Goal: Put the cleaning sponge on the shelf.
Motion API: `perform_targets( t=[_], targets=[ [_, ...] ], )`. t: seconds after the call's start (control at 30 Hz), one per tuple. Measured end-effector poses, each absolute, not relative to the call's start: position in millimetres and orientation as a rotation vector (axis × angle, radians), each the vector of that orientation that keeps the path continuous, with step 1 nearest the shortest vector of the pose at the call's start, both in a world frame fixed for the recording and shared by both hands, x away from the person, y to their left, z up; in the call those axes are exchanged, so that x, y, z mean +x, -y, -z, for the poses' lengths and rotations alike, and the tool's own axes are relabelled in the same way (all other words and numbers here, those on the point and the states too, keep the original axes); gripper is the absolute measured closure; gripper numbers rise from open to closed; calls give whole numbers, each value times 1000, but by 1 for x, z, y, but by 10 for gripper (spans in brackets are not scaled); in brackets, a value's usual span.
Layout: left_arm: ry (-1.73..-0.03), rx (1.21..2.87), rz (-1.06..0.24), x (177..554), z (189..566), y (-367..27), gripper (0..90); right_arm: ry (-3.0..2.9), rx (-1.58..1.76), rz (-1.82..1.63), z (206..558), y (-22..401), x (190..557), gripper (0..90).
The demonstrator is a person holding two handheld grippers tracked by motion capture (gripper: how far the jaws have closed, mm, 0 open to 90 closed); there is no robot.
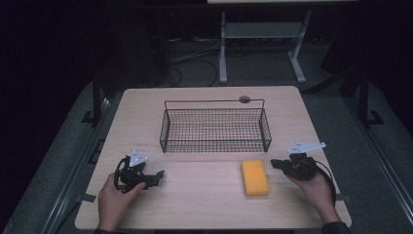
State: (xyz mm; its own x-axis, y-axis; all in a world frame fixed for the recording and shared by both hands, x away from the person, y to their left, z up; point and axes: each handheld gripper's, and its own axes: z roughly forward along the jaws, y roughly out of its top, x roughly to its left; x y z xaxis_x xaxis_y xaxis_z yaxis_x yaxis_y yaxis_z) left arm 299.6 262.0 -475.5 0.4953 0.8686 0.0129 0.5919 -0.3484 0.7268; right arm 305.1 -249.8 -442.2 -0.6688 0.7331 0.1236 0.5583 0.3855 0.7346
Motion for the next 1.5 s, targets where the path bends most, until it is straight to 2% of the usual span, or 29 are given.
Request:
perform_targets(
  t=[0.57, 1.5],
  targets=[
    [-1196, 2070, -531, 300, 476, -262, 126, -2477, 1139, -1093, 456, 231, 324, 899],
    [-1196, 2070, -531, 300, 476, -262, 127, -2526, 1088, -1085, 460, 213, 327, 899]
  ],
)
